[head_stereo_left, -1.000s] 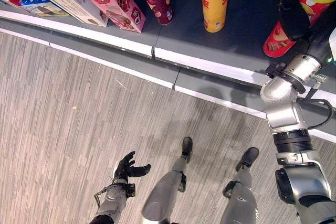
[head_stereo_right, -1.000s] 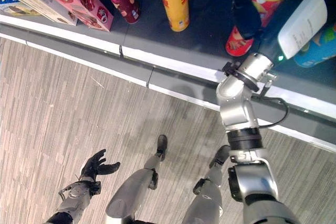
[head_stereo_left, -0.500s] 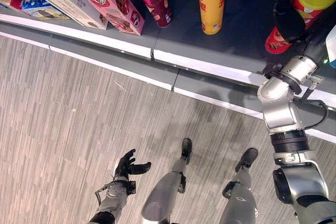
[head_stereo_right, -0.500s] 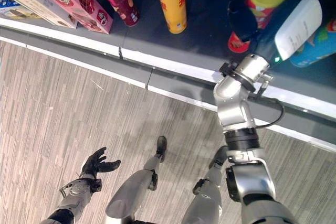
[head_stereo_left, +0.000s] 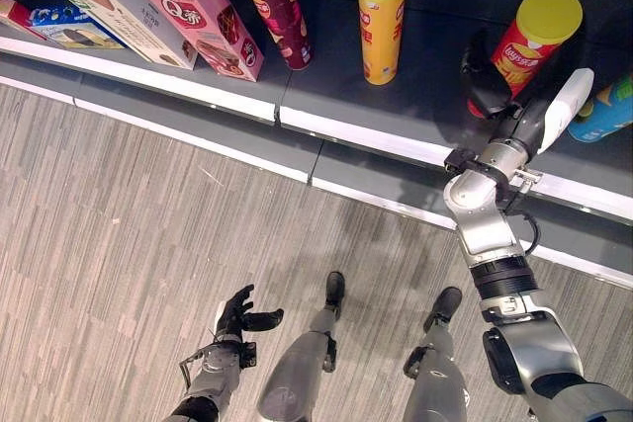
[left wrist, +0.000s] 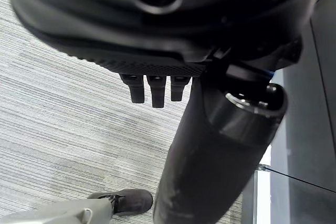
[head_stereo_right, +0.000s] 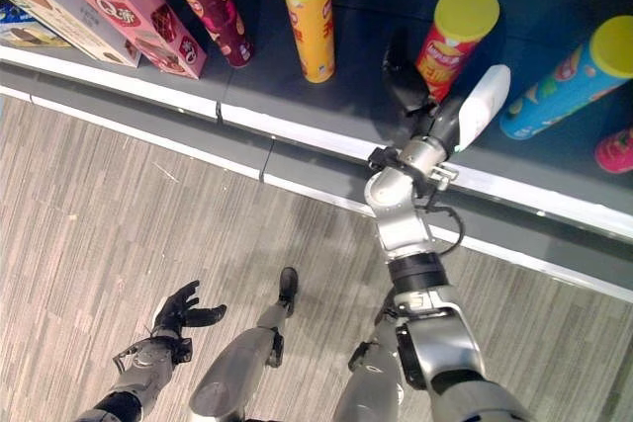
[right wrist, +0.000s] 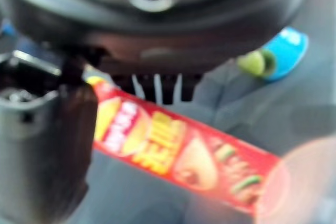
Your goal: Put the goods on the table back onto the shelves and tidy them up.
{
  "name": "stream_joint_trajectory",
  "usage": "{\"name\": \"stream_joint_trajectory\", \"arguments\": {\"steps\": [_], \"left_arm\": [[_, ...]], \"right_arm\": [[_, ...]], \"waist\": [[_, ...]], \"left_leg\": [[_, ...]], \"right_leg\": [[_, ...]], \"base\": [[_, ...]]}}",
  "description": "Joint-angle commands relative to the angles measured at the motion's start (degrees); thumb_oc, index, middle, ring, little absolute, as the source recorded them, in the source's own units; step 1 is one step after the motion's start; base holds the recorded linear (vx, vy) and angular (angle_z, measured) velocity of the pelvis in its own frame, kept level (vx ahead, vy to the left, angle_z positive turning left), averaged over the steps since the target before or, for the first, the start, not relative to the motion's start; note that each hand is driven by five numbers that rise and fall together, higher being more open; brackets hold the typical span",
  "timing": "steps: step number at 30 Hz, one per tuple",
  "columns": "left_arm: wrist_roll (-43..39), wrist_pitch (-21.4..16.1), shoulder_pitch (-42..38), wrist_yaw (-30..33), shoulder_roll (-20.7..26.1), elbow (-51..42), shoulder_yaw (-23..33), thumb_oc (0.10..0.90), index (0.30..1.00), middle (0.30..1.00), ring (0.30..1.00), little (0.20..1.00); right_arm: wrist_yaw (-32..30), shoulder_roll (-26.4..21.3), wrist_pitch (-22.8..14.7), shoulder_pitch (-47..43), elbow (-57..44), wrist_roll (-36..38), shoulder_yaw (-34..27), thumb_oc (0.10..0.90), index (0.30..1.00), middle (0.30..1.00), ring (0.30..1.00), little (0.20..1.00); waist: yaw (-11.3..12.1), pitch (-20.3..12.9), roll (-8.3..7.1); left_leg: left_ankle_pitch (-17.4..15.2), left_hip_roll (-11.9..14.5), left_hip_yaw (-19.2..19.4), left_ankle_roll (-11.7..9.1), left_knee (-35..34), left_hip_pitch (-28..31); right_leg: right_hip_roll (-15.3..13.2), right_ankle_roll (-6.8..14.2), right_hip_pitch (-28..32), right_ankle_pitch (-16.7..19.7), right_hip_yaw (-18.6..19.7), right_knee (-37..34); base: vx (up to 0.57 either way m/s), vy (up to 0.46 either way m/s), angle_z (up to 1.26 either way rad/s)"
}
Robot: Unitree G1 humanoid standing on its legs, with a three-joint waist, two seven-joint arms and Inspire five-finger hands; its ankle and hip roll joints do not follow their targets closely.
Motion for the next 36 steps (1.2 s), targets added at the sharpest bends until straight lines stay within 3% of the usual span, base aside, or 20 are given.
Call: {"name": "stream_joint_trajectory", "arguments": {"steps": [1,12,31,36], "left_arm": [[0.2,-0.3,0.5,2.7,3.5,2.8,-1.8,0.8,0.9,0.9,0.9,0.9],[-0.1,-0.1,0.8,2.7,4.0,3.2,-1.0,0.8,0.9,0.9,0.9,0.9],[-0.1,0.2,0.3,3.3,4.1,3.8,-0.4,0.8,0.9,0.9,0.9,0.9],[0.0,0.2,0.0,3.8,3.8,3.4,-0.6,0.8,0.9,0.9,0.9,0.9]], "right_arm": [[-0.3,-3.8,-5.6,-3.6,-3.1,-1.5,0.2,0.8,0.9,0.9,0.9,0.9],[4.6,-2.0,-9.2,-4.7,3.2,7.7,1.5,0.8,0.9,0.9,0.9,0.9],[7.0,-0.6,-9.3,-4.2,4.3,9.0,3.6,0.8,0.9,0.9,0.9,0.9],[4.2,-0.9,-7.2,-3.9,4.6,5.1,3.5,0.8,0.9,0.9,0.9,0.9]], "waist": [[1.5,-3.2,-0.48],[1.2,-2.7,-1.25],[0.7,-2.1,-2.32],[0.4,-2.1,-2.46]], "left_leg": [[-0.8,-0.3,-1.8,-2.6,-1.9,-2.3],[-0.8,0.2,-1.2,-2.8,-1.9,-2.1],[-1.1,0.7,-0.5,-2.7,-1.9,-1.5],[-1.2,0.8,-0.3,-2.7,-1.9,-1.4]], "right_leg": [[-6.1,6.7,1.7,-3.5,1.2,6.0],[-5.9,6.7,1.6,-3.2,1.5,6.0],[-5.4,6.3,1.2,-3.5,2.3,6.5],[-5.4,6.4,1.3,-3.5,2.5,6.6]], "base": [[0.0,0.0,0.0],[0.0,0.0,0.0],[0.0,0.0,0.0],[0.0,0.0,0.0]]}}
